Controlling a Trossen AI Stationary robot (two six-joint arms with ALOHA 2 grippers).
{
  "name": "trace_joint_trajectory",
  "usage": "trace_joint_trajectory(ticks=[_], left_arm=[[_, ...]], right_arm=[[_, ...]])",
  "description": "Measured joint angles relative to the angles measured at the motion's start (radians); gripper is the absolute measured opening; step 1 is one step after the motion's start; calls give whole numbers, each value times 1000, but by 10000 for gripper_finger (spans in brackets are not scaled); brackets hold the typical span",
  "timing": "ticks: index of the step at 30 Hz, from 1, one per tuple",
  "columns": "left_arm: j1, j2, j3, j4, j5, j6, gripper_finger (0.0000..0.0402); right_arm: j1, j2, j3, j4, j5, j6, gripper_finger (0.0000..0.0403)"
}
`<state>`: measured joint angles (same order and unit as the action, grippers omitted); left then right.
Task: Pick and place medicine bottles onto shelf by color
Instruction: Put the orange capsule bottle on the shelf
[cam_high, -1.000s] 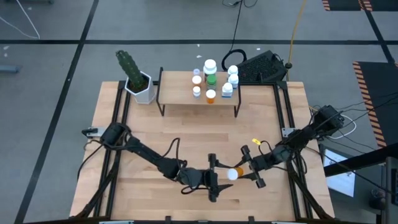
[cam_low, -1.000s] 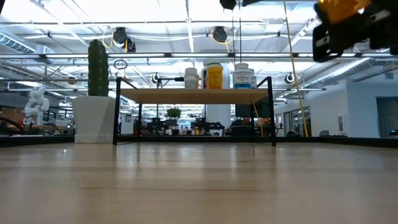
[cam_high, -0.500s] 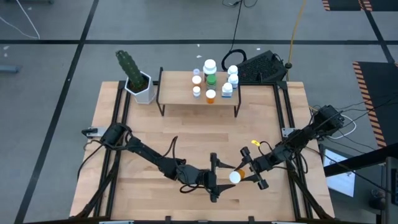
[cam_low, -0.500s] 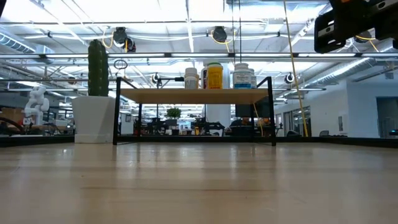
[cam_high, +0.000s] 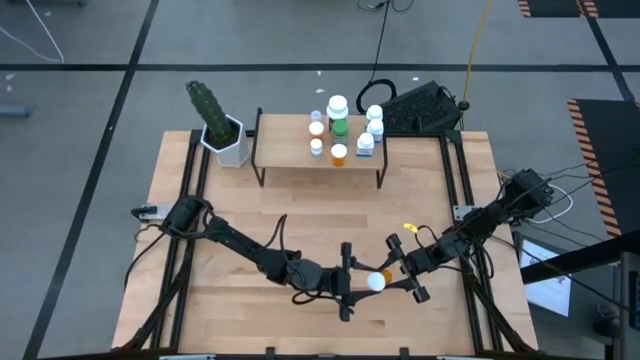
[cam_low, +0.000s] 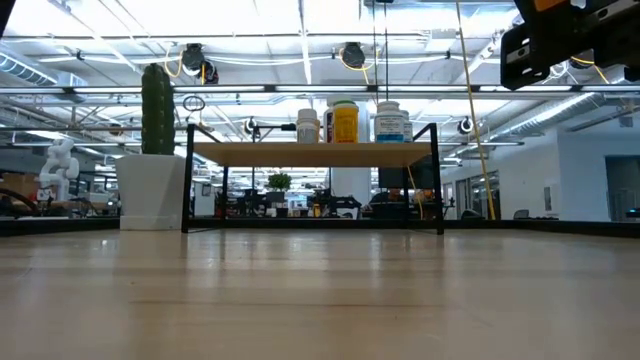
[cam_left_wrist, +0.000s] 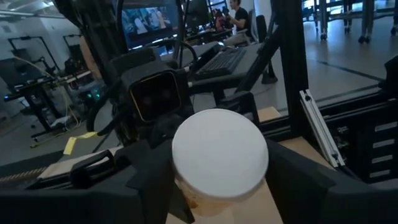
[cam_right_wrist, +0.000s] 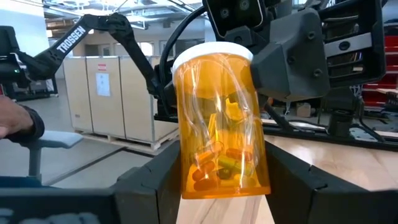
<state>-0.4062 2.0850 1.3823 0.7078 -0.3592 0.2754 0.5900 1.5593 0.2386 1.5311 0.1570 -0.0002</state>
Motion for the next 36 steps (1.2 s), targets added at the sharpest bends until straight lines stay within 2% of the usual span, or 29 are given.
trace_joint_trajectory(ticks=[5, 9, 12, 16, 19, 23, 30, 36], left_arm=[[-2, 0, 0, 0, -5, -7, 217], [-1, 0, 0, -5, -65, -61, 220], [1, -18, 0, -75, -154, -94, 216], [3, -89, 2, -283, -241, -205, 213], [8, -153, 2, -459, -297, -301, 218], [36, -243, 2, -661, -326, -401, 221], [115, -373, 2, -949, -326, -562, 222], [186, -466, 2, -1070, -326, -564, 222]], right_arm=[[-1, 0, 0, -2, 3, 18, 188], [-2, 0, -1, -22, 39, -10, 232], [-1, 0, -25, -30, 160, -9, 270], [-1, 0, -72, -40, 347, 34, 298], [-1, 1, -101, -60, 446, 81, 300], [-2, 1, -111, -124, 492, 123, 293], [-2, 1, -110, -239, 496, 221, 288], [22, 1, -109, -418, 492, 417, 288]])
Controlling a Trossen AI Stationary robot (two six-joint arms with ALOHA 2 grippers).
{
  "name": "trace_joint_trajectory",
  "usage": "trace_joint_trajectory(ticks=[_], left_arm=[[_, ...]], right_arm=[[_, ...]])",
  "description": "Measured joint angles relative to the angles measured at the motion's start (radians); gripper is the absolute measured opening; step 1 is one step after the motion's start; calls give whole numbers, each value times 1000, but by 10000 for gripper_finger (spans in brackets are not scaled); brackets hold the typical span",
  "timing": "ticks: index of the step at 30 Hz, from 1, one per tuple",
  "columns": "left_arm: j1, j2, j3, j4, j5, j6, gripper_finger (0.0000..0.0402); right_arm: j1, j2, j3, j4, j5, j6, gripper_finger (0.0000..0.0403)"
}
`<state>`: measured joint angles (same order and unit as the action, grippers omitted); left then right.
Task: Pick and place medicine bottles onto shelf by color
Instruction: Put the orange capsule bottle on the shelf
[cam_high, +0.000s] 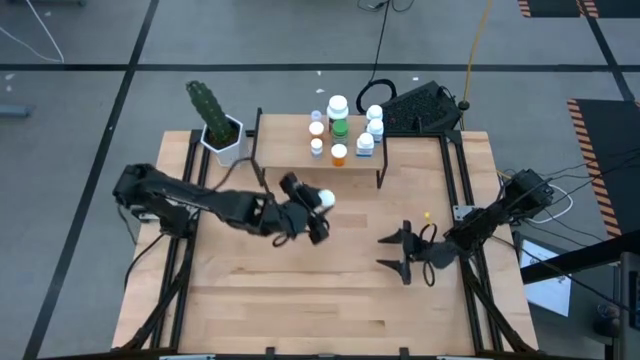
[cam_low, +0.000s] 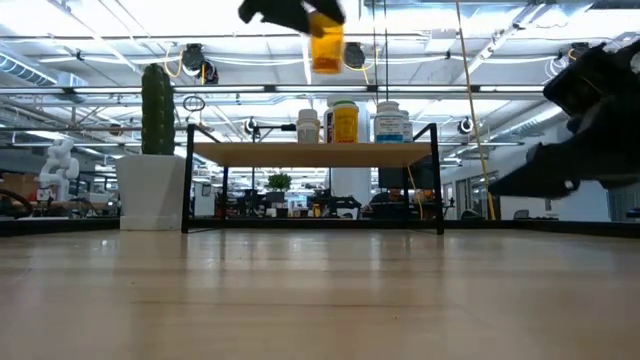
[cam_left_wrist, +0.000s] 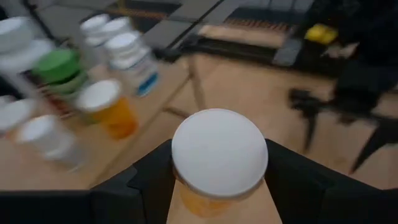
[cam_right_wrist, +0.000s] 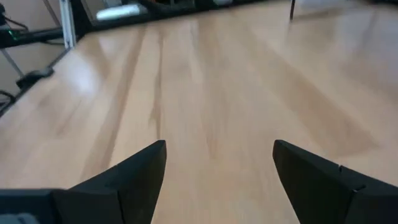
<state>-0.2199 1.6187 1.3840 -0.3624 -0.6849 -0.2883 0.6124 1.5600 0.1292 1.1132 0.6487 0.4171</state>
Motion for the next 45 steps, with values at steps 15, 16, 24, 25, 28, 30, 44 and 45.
trace_joint_trajectory(ticks=[15, 16, 24, 25, 28, 30, 44, 45], left_arm=[[427, -132, -3, -218, 28, 128, 223], [470, -128, 0, -190, 57, 141, 223], [760, -25, -1, -14, 342, 208, 223], [784, -13, -1, -8, 369, 206, 223], [824, 29, -1, 0, 416, 203, 223], [834, 49, -1, -3, 425, 198, 223], [819, 94, 1, 24, 422, 135, 223], [819, 94, 1, 24, 422, 133, 223]], right_arm=[[23, 0, 0, -85, 58, 86, 288], [23, 0, 0, -93, 74, 85, 288], [22, 0, 0, -158, 110, 165, 288], [22, 0, 0, -169, 110, 179, 288], [24, 0, 0, -197, 109, 227, 288], [24, 0, 0, -216, 109, 255, 288], [31, 0, 0, -244, 109, 309, 288], [34, 0, 0, -244, 109, 309, 288]])
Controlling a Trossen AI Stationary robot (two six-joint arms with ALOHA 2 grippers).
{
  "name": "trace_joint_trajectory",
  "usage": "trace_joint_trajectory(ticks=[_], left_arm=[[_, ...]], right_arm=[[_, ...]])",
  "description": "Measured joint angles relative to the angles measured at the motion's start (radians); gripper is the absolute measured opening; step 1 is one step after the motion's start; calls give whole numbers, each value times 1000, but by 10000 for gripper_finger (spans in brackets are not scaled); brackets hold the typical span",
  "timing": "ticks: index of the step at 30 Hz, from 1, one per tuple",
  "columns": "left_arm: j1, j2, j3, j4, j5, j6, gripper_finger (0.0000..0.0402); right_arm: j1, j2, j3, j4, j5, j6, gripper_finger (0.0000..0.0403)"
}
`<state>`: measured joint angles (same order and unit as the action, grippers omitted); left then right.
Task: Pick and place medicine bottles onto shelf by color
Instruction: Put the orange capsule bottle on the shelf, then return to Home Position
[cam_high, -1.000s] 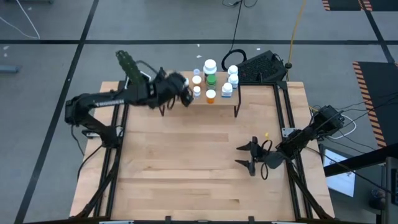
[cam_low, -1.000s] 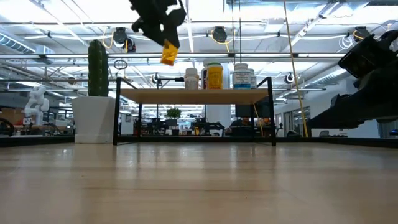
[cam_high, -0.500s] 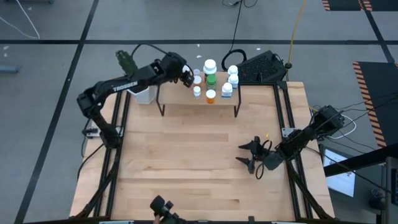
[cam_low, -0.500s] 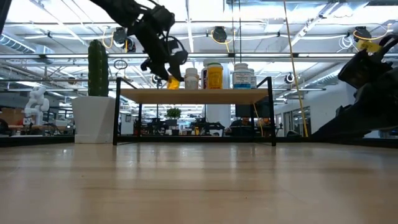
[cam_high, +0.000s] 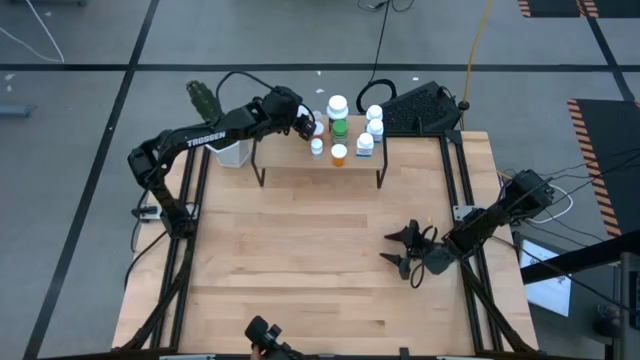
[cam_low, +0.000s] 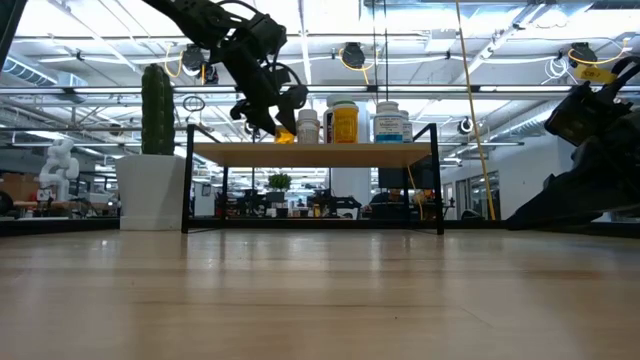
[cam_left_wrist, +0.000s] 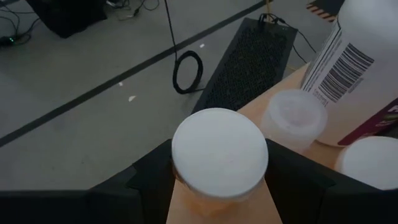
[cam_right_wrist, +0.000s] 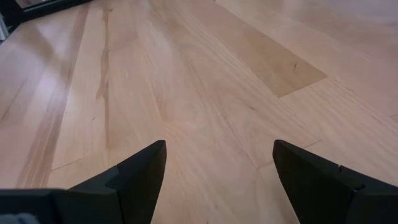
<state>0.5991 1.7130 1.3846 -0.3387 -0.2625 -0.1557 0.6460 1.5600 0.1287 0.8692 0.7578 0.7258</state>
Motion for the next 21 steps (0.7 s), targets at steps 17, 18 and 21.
trace_joint_trajectory(ticks=[17, 18, 21], left_arm=[[-52, -91, -4, -171, -30, -21, 359], [-71, -112, -4, -176, -49, -21, 360], [-169, -207, -82, -134, -225, -29, 358]], right_arm=[[3, 0, 0, 69, 6, -72, 288], [-7, 0, 0, 115, 5, -117, 288], [-43, -24, 0, 255, -33, -265, 288]])
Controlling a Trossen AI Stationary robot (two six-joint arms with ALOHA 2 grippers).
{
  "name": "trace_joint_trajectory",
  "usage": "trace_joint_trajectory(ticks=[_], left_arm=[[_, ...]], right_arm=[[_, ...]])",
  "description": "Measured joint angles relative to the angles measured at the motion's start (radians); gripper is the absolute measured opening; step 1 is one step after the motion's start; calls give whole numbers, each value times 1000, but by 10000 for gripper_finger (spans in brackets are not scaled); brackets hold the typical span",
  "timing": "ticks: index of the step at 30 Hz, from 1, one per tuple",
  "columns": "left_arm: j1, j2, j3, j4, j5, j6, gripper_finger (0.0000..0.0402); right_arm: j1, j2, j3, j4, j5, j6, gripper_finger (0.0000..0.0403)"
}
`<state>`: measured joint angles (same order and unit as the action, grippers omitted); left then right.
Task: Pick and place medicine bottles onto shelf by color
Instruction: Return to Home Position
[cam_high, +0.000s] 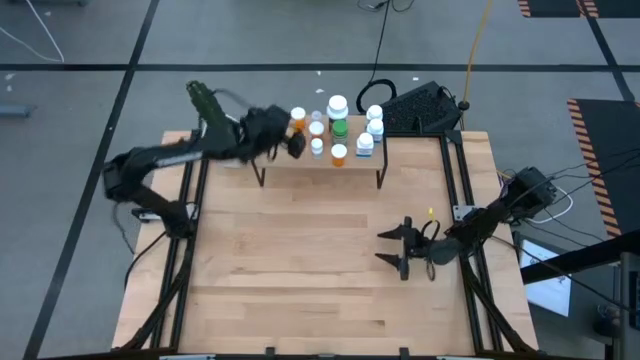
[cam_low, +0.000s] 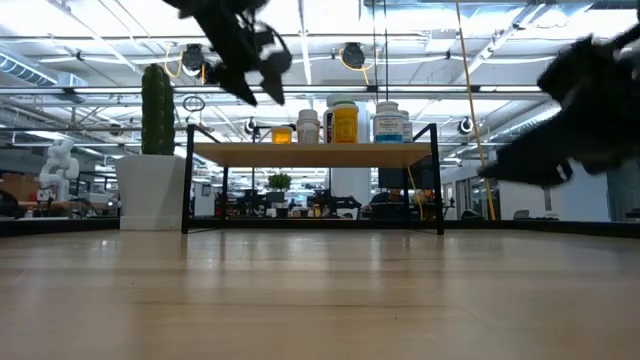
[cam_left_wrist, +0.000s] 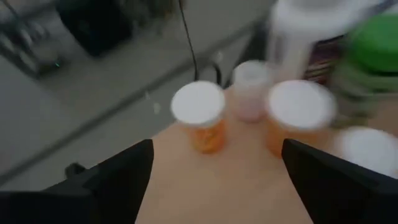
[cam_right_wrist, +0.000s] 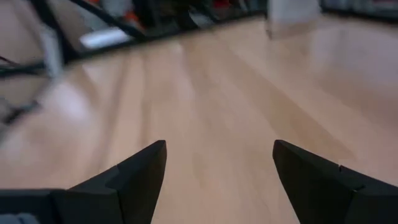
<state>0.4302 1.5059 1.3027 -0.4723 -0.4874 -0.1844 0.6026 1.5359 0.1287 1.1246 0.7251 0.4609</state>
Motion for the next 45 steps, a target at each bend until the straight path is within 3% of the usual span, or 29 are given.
trace_joint_trajectory(ticks=[2, 8, 14, 19, 23, 27, 31, 35, 41, 45], left_arm=[[-81, -84, -113, 119, -81, 16, 350], [-303, -340, -505, 476, -84, 60, 320], [-432, -563, -740, 594, -105, 48, 260], [-491, -725, -876, 654, -98, 88, 190], [-513, -825, -968, 671, -85, 98, 135], [-530, -906, -1060, 721, -44, 124, 85], [-542, -976, -1143, 788, 14, 160, 40], [-549, -1051, -1216, 809, 27, 175, 6], [-549, -1160, -1284, 811, 40, 204, 15], [-550, -1234, -1291, 680, 68, 227, 4]], right_arm=[[-23, -42, 0, 45, -66, -79, 286], [-90, -275, 0, -10, -214, -272, 250], [-216, -590, 0, -293, -392, -328, 158], [-296, -857, 3, -540, -416, -357, 69], [-347, -1035, 72, -854, -415, -407, 12], [-389, -1135, 217, -1178, -412, -419, 10], [-409, -1190, 334, -1384, -411, -421, 9], [-410, -1244, 333, -1404, -414, -421, 1], [-410, -1334, 250, -1381, -471, -380, 1], [-409, -1399, 198, -1329, -502, -381, 1]])
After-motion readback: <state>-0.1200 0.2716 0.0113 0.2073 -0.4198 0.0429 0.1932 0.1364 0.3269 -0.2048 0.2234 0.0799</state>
